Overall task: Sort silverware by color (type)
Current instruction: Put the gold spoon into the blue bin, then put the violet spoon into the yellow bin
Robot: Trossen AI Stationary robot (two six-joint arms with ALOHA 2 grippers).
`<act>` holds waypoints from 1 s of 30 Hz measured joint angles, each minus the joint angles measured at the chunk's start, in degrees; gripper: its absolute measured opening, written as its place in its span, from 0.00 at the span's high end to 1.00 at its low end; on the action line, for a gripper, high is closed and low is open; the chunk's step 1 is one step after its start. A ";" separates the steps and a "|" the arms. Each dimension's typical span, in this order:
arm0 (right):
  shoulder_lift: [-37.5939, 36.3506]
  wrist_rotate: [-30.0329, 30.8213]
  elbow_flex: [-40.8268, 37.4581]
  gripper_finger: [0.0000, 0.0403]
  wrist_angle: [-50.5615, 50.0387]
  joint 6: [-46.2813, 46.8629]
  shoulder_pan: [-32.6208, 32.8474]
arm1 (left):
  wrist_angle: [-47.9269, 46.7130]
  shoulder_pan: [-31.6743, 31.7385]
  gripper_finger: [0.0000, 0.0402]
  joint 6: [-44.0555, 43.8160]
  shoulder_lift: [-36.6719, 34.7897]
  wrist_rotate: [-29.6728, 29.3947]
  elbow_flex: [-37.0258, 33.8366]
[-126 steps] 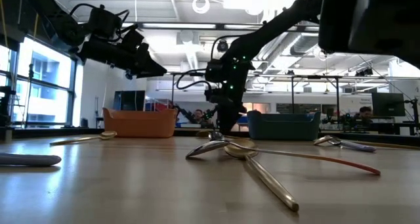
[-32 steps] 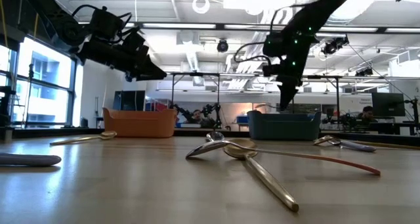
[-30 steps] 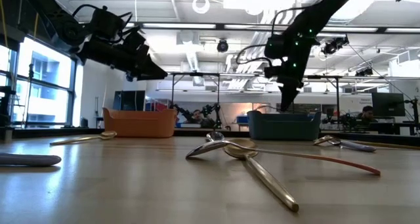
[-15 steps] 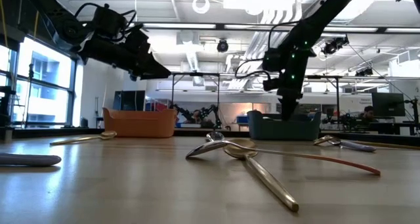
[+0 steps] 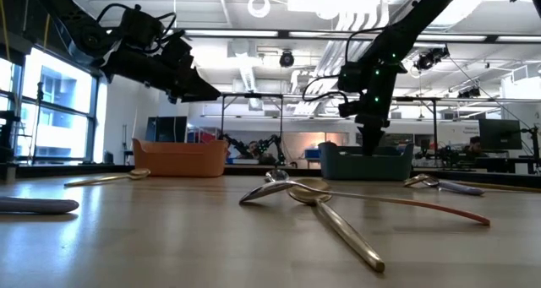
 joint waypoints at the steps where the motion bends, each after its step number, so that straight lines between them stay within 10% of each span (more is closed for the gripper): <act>1: 0.00 0.41 0.00 0.89 0.02 0.29 0.00 | 0.02 0.00 0.68 0.02 0.00 0.00 0.00; 9: -1.12 1.60 0.92 0.73 -1.77 1.37 0.72 | 0.00 -0.75 0.68 0.48 0.00 0.00 0.00; 15: -8.86 1.78 3.02 0.90 -4.64 2.81 5.46 | -1.05 -2.04 0.68 2.84 0.00 0.00 0.00; 30: -35.78 2.07 -31.78 1.00 43.11 17.85 27.18 | -6.94 -9.31 0.85 7.67 0.00 1.29 0.20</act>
